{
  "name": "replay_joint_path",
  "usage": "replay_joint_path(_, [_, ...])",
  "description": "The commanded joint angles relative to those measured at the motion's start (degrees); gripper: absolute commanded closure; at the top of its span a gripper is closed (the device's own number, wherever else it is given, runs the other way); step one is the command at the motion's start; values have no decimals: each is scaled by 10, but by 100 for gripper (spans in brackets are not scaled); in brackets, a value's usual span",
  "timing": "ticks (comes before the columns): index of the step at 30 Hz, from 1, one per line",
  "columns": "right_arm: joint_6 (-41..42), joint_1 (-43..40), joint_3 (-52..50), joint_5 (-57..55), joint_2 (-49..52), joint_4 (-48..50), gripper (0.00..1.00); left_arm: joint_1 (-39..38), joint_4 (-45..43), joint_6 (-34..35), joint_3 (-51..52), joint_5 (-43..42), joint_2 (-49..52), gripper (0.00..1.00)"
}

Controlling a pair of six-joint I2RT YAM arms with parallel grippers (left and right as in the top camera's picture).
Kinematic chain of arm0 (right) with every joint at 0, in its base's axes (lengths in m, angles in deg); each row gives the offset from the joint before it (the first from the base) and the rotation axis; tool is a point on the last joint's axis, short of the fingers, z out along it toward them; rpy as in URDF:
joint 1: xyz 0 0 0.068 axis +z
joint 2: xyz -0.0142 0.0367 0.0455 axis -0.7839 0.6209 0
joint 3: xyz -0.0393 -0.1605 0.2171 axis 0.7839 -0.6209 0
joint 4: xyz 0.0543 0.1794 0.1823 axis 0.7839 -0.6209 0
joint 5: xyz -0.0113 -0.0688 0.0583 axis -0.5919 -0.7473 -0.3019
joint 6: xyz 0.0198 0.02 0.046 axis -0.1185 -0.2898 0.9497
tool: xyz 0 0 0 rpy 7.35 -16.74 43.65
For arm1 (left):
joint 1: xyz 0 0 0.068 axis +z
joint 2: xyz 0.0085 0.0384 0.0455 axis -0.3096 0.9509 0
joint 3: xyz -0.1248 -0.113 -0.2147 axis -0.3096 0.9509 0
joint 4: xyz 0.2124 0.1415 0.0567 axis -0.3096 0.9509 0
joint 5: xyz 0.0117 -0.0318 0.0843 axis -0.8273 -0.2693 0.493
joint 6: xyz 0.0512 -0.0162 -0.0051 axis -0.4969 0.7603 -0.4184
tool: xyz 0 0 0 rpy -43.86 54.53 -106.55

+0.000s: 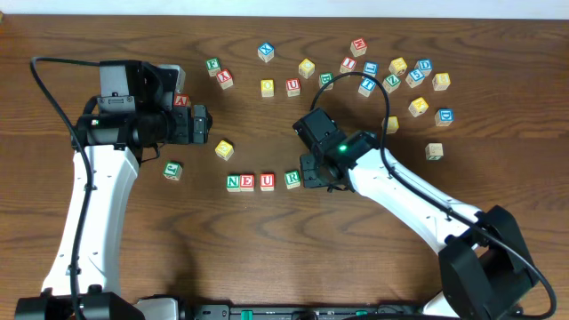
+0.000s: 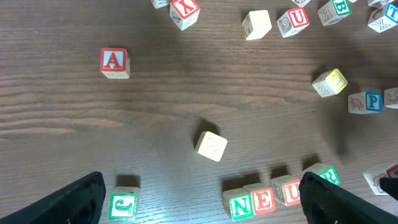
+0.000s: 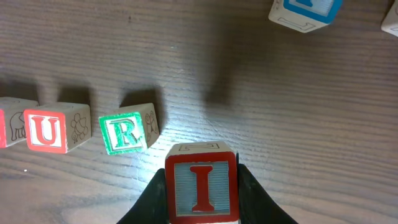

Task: Spell out NEURIPS
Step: 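Lower the red I block to the right of the green R block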

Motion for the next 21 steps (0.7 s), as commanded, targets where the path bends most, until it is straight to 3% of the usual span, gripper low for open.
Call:
replay_joint_path(1, [6, -3, 0, 2, 17, 5, 92, 1, 0, -12, -13, -8, 1, 2])
replay_joint_path(21, [0, 0, 0, -1, 45, 31, 92, 1, 0, -12, -13, -8, 1, 2])
